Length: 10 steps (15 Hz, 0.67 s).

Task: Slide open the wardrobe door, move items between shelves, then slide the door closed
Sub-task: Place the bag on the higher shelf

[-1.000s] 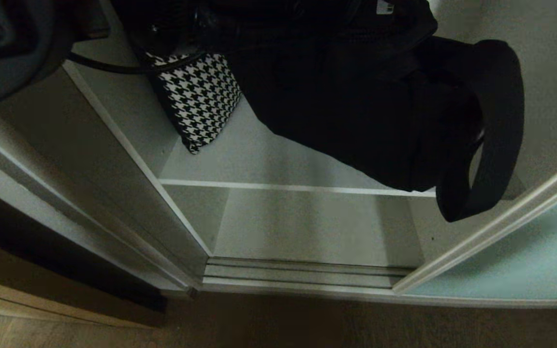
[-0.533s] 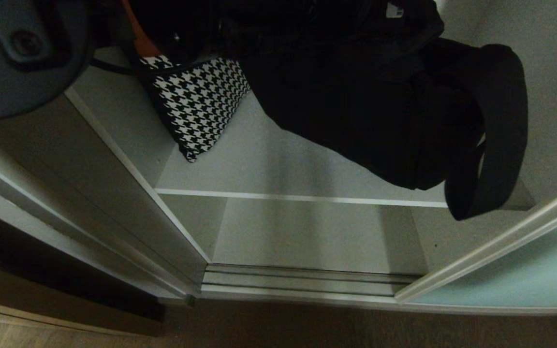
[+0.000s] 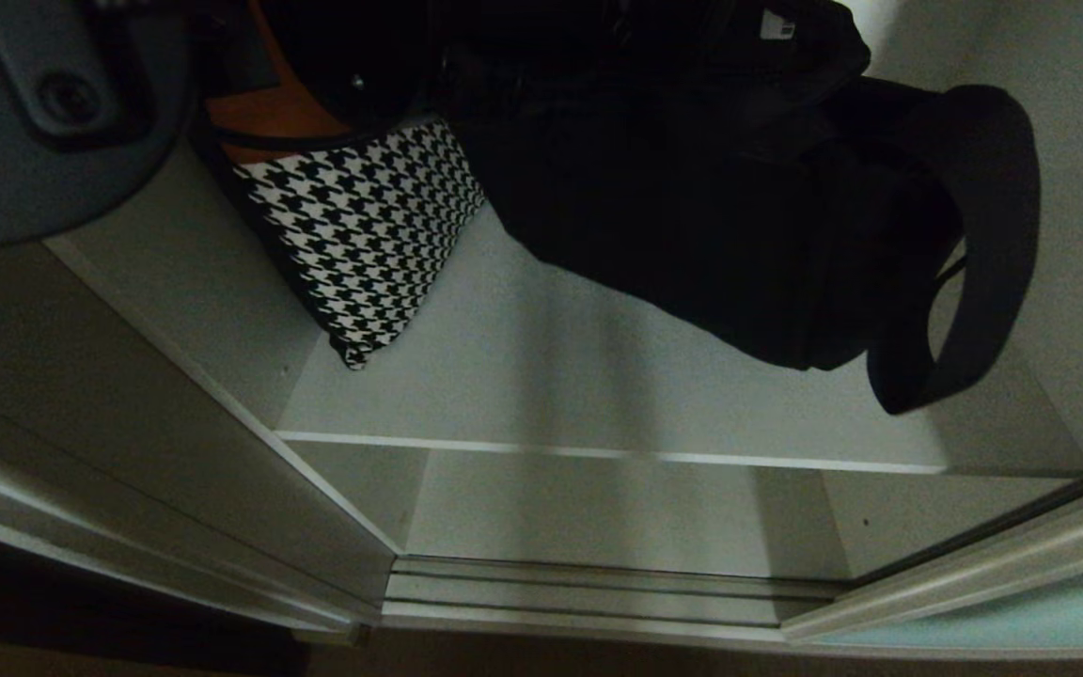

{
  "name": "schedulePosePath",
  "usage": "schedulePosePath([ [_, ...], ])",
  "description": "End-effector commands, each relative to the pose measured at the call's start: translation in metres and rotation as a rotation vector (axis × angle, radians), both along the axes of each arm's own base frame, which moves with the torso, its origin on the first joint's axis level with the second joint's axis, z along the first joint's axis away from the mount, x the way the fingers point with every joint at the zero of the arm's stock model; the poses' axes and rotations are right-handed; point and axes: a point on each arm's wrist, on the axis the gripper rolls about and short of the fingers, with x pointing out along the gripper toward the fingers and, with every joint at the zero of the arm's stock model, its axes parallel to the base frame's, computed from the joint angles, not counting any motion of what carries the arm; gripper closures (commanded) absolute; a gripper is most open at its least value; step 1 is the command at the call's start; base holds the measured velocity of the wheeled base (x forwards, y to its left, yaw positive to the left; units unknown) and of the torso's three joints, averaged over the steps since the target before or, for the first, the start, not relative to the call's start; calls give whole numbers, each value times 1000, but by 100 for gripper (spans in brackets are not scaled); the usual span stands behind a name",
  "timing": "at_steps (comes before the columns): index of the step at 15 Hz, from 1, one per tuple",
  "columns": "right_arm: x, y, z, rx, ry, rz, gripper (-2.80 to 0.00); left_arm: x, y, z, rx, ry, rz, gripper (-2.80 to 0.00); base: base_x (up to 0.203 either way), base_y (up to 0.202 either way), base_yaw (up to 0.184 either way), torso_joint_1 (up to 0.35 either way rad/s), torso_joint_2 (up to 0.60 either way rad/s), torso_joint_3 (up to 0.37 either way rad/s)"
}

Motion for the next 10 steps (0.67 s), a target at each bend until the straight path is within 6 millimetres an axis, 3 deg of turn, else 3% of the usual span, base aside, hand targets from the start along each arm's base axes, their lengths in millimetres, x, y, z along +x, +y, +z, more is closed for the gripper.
schedulePosePath([
  [1,0,0,0,0,-1,1,0,1,2,1,-7,0,6,0,104,0,2,1,9,6],
  [4,0,0,0,0,-1,1,0,18,10,5,-39,-46,67,0,0,0,0,0,0,0],
  [10,0,0,0,0,-1,1,0,77,33,-2,-135,-102,243,0,0,0,0,0,0,0],
])
